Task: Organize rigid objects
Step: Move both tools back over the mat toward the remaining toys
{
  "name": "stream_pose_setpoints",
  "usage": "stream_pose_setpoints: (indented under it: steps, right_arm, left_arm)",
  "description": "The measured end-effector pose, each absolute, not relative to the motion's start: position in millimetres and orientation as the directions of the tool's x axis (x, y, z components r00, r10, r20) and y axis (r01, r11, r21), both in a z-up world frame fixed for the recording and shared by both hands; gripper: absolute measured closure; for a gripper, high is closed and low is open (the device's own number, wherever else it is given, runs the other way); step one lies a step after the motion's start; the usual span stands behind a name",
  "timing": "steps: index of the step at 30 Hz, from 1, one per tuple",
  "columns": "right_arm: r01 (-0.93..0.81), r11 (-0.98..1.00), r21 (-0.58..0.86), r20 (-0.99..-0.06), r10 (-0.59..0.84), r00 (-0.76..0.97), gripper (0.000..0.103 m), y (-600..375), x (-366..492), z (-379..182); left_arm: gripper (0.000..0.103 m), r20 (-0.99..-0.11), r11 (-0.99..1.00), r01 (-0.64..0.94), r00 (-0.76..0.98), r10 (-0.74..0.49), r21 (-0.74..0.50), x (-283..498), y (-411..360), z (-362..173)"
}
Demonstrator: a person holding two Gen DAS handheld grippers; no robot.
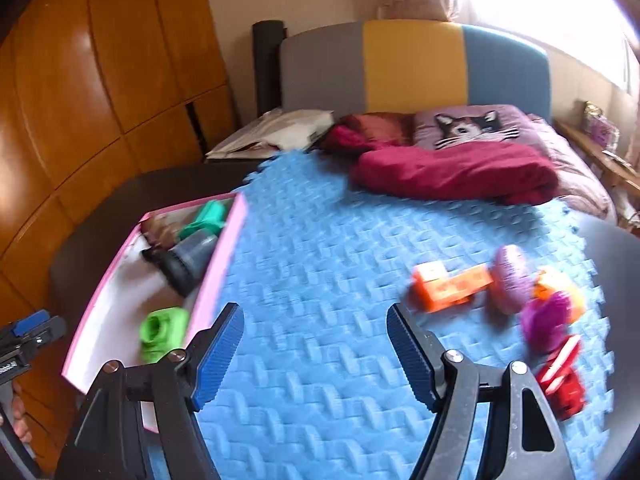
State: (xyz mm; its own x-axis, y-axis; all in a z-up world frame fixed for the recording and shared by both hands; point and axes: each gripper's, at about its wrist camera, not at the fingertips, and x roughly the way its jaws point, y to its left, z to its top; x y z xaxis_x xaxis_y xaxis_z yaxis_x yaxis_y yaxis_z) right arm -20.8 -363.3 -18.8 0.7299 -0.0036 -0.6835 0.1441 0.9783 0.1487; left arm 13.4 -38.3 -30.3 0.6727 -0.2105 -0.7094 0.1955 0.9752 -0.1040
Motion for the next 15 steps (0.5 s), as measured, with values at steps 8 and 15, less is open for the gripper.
stream_pose_setpoints:
  steps: [8,15]
  right_arm:
    - [0.314,0.947,0.060,-0.650,-0.202,0.733,0.026,-443.9,-44.3,-4.3]
    - [0.647,0.737,0.196,-0.678,-0.375,0.632,0.019,-546.2,-84.4,-25.2]
  left_arm:
    - [0.023,-0.687,0.964,0.256,0.687,-0.238,-0.078,11.9,-61.3,-15.1]
    - [0.023,-0.669,0.919,0.387,0.666,-0.329,-0.067,8.0,-105.6,2.7]
